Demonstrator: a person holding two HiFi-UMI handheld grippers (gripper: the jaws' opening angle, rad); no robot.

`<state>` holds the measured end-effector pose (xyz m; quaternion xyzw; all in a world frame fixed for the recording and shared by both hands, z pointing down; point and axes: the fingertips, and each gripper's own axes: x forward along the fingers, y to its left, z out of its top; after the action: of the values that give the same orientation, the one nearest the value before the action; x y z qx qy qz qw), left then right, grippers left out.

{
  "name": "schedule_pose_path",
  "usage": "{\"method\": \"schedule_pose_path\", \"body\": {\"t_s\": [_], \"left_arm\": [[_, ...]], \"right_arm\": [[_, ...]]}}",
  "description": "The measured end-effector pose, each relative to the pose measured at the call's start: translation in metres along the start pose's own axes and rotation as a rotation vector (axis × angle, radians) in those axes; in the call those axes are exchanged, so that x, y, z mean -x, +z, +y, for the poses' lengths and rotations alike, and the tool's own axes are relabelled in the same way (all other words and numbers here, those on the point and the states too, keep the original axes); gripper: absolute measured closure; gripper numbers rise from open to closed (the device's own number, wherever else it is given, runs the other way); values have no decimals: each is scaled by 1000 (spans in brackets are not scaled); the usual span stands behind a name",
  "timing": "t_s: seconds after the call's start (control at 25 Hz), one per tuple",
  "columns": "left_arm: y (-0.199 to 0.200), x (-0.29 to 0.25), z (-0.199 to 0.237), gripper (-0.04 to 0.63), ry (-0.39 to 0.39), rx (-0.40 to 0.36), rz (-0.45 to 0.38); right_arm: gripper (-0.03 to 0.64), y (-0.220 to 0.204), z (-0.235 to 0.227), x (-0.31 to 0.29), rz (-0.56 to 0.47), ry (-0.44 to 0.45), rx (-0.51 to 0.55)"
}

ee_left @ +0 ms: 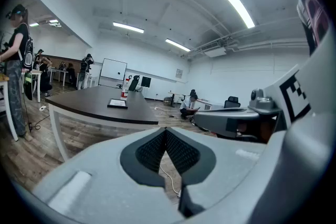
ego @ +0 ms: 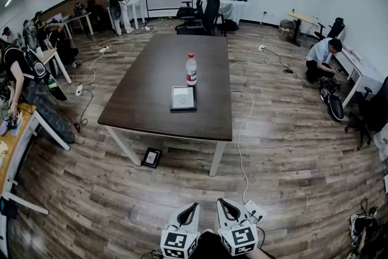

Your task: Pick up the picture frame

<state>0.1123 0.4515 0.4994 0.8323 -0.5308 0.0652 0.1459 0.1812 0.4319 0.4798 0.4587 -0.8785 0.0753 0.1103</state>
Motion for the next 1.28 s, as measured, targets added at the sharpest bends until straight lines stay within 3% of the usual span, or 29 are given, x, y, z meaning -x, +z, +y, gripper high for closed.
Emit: {"method": "schedule_pose_path", "body": {"t_s": [0.68, 1.28], "left_arm": [[-1, -17, 15, 586, 39, 43, 6], [27, -89, 57, 586, -58, 19, 23]], "right_arm": [[611, -9, -27, -16, 26, -38, -87], [611, 10, -57, -84, 37, -120, -74]]}}
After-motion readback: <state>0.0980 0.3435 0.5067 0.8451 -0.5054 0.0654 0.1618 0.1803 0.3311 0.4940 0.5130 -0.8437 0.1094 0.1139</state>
